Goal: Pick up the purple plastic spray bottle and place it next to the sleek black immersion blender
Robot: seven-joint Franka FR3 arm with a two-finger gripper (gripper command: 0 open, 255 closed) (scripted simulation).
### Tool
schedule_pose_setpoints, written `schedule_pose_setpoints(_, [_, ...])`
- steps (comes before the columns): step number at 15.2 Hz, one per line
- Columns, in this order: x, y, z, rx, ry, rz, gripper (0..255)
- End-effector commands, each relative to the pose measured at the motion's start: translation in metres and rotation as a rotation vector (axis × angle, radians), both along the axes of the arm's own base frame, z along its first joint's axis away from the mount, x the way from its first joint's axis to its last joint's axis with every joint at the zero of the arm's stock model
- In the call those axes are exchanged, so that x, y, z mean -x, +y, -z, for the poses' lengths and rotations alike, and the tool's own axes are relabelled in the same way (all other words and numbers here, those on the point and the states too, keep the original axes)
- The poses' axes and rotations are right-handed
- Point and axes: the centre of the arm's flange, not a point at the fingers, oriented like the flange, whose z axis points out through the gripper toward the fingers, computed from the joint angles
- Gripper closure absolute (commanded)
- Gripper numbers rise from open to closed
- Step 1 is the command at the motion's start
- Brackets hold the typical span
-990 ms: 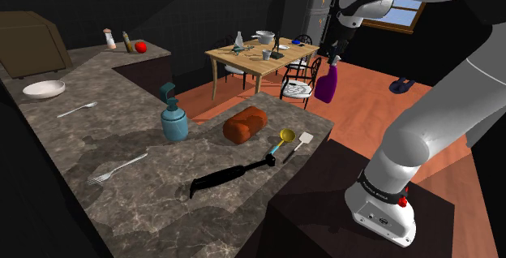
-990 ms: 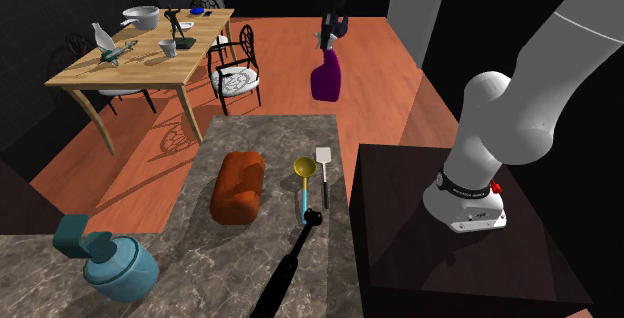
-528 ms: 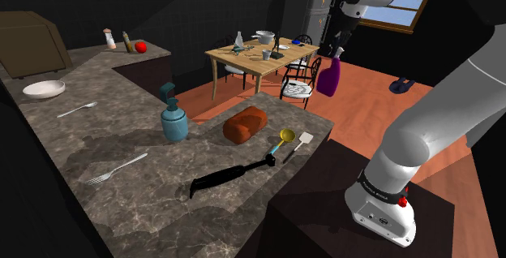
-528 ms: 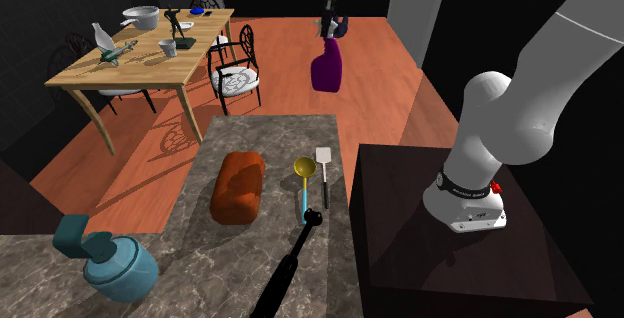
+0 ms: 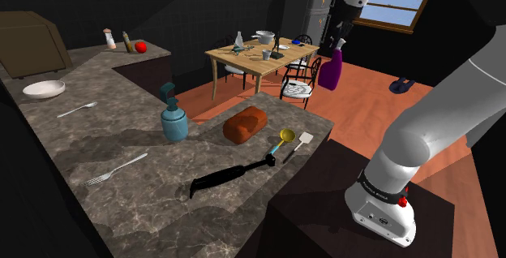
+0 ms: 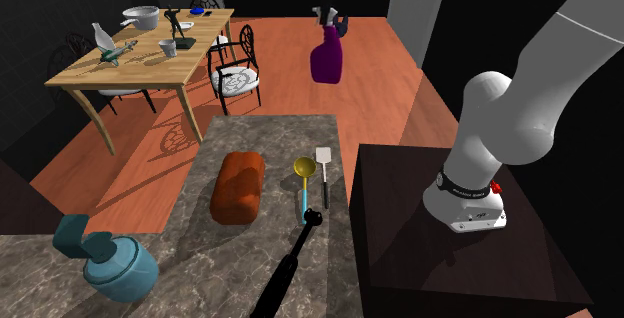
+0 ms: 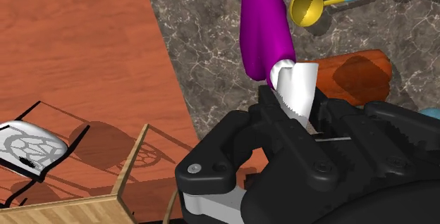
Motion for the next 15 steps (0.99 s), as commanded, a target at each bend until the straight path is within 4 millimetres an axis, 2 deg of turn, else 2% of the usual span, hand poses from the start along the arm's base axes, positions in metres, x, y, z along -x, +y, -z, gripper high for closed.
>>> schedule_pose_setpoints(1, [-0.007, 0.018, -0.003, 0.000, 0.000, 0.000, 255])
schedule_pose_setpoints(15, [-0.080, 0.188, -0.003, 0.000, 0.000, 0.000, 255])
